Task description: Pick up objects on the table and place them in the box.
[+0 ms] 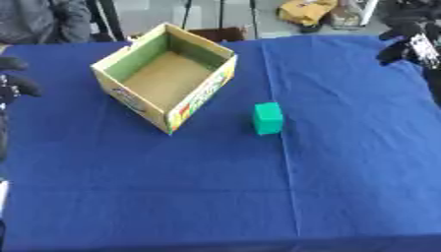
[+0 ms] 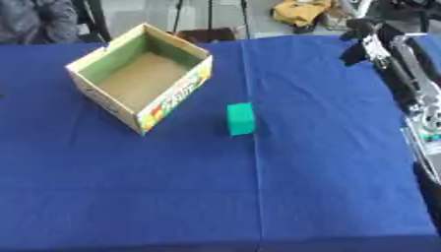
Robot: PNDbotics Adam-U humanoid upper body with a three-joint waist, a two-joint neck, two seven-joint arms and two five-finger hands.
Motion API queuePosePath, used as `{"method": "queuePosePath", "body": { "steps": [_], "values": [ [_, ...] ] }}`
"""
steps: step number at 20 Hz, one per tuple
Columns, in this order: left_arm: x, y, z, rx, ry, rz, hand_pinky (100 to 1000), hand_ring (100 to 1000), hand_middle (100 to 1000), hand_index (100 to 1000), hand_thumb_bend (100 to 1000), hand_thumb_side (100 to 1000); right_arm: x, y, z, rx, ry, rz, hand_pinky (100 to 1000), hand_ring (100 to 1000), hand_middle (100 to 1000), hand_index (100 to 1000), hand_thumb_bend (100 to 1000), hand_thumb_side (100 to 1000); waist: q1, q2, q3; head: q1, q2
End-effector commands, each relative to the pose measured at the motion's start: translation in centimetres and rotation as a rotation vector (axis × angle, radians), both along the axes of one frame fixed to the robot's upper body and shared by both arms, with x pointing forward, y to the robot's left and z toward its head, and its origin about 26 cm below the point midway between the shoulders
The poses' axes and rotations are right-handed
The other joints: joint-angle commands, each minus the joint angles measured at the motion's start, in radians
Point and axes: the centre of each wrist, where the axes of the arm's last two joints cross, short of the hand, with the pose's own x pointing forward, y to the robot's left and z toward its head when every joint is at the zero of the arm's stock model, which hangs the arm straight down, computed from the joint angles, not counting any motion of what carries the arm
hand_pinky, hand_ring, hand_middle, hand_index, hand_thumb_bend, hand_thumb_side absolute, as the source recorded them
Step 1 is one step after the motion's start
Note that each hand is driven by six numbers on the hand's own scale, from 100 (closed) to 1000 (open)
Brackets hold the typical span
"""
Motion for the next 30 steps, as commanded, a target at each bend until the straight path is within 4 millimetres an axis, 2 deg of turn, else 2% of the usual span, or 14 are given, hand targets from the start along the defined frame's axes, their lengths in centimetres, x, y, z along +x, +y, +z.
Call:
{"method": "queuePosePath", "body": {
  "steps": [1, 2, 7, 12, 13, 21, 30],
  "values": [
    [-0.1, -0.2, 0.6, 0.005, -0.019, -0.019, 514, 501, 581, 642, 273, 1000, 0.9, -0.4, 2.1, -0.117, -0.016, 0.022, 588, 601, 692, 846, 100, 799, -0.002, -0.016, 0.005, -0.009, 0.005],
    [-0.1, -0.3, 0.6, 0.004, -0.016, -0.024, 514, 501, 581, 642, 273, 1000, 1.3, -0.2, 2.4, -0.151, -0.011, 0.035, 600, 620, 708, 857, 100, 762, -0.003, -0.017, 0.008, -0.013, 0.005],
    [0.0, -0.6, 0.5, 0.005, -0.010, -0.044, 514, 501, 581, 642, 272, 1000, 4.0, 1.6, 3.1, -0.323, 0.055, 0.083, 661, 724, 764, 904, 100, 729, -0.007, -0.018, 0.030, -0.035, 0.005],
    [0.2, -0.8, 0.9, 0.013, -0.019, -0.063, 512, 501, 581, 641, 270, 1000, 6.3, 2.8, 2.3, -0.456, 0.176, 0.089, 721, 798, 812, 918, 100, 618, -0.011, -0.008, 0.062, -0.063, 0.005],
    [0.2, -0.9, 1.0, 0.015, -0.022, -0.067, 512, 501, 581, 641, 270, 1000, 6.6, 2.9, 1.9, -0.485, 0.201, 0.090, 726, 803, 817, 918, 100, 648, -0.013, -0.006, 0.069, -0.070, 0.005],
    [0.4, -1.3, 1.5, 0.017, -0.039, -0.088, 514, 502, 582, 642, 269, 1000, 9.0, 1.8, -0.6, -0.675, 0.335, 0.133, 765, 849, 851, 925, 230, 655, -0.014, 0.007, 0.105, -0.089, 0.005],
    [0.4, -1.4, 1.5, 0.014, -0.040, -0.094, 518, 503, 584, 642, 264, 1000, 9.4, 0.4, -1.1, -0.851, 0.382, 0.195, 767, 842, 861, 929, 346, 696, -0.015, 0.009, 0.110, -0.082, 0.005]
  ]
}}
